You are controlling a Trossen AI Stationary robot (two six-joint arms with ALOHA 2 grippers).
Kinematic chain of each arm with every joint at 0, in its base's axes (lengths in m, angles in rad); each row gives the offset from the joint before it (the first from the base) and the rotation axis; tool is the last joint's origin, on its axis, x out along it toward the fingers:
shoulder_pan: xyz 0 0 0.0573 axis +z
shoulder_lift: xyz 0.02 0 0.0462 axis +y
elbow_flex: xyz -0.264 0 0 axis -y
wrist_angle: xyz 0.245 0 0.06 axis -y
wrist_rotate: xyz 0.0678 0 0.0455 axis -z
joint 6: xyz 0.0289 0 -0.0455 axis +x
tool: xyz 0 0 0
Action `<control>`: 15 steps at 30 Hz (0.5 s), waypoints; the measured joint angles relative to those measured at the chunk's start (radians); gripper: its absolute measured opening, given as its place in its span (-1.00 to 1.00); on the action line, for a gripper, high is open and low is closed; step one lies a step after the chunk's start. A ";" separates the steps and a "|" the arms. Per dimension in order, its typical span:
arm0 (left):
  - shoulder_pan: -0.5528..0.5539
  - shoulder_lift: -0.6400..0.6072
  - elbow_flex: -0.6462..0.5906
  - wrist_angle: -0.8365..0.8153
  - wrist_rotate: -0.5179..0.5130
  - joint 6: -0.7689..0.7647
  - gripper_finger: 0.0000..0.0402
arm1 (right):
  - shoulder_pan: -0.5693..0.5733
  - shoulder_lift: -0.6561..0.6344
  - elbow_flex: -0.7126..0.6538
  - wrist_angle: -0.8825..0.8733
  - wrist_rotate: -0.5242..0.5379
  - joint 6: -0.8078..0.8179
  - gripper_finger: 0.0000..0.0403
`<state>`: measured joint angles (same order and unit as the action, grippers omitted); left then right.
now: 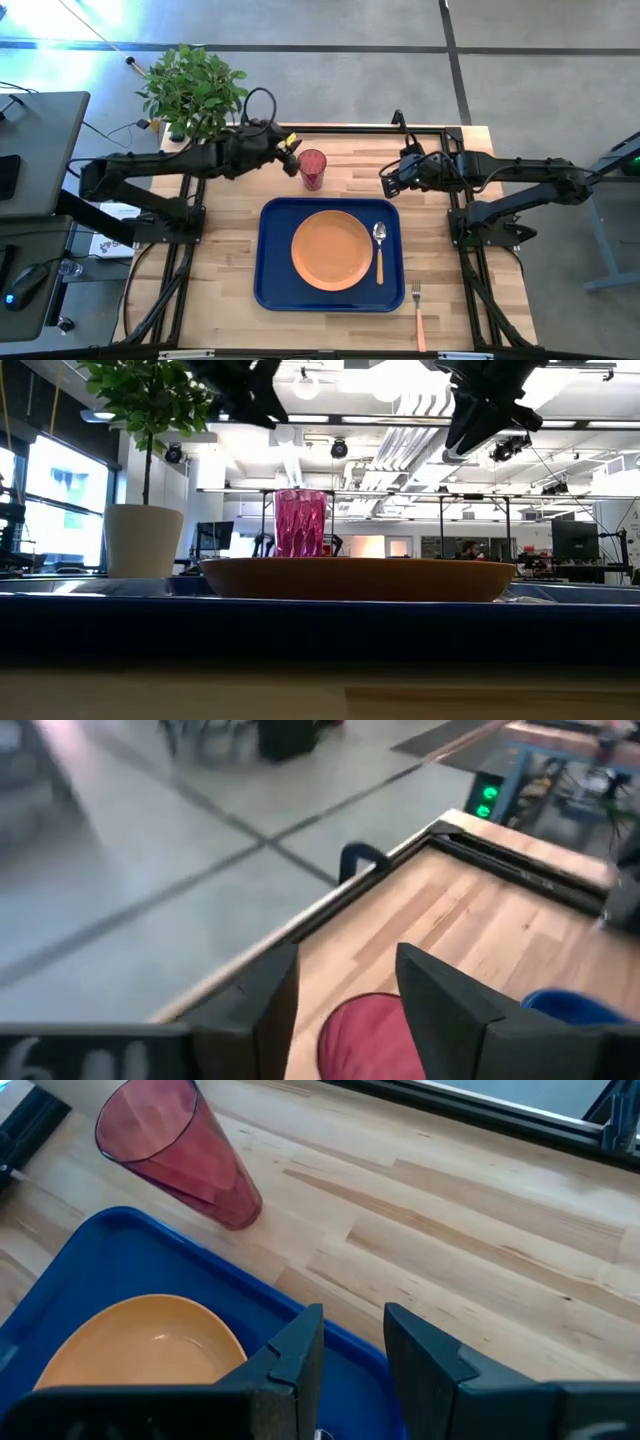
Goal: Pick and place plate/cup/fork/spoon on tray
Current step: Put the red cup on the top left of the orange plate
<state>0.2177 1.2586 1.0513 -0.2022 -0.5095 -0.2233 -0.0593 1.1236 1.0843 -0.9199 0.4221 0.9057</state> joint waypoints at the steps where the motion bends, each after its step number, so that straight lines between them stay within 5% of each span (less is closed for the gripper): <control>1: 0.009 0.013 0.018 -0.026 0.002 -0.063 -0.18 | 0.000 0.000 0.000 0.000 0.000 0.000 -0.51; 7: 0.047 0.084 0.092 -0.128 0.095 -0.352 -0.14 | 0.000 0.000 0.000 -0.001 0.000 0.001 -0.51; 15: 0.057 0.172 0.096 -0.189 0.157 -0.378 -0.17 | 0.000 0.000 0.000 0.000 0.000 0.002 -0.51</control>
<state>0.2749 1.4307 1.1477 -0.3908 -0.3528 -0.6015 -0.0593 1.1236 1.0847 -0.9202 0.4225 0.9073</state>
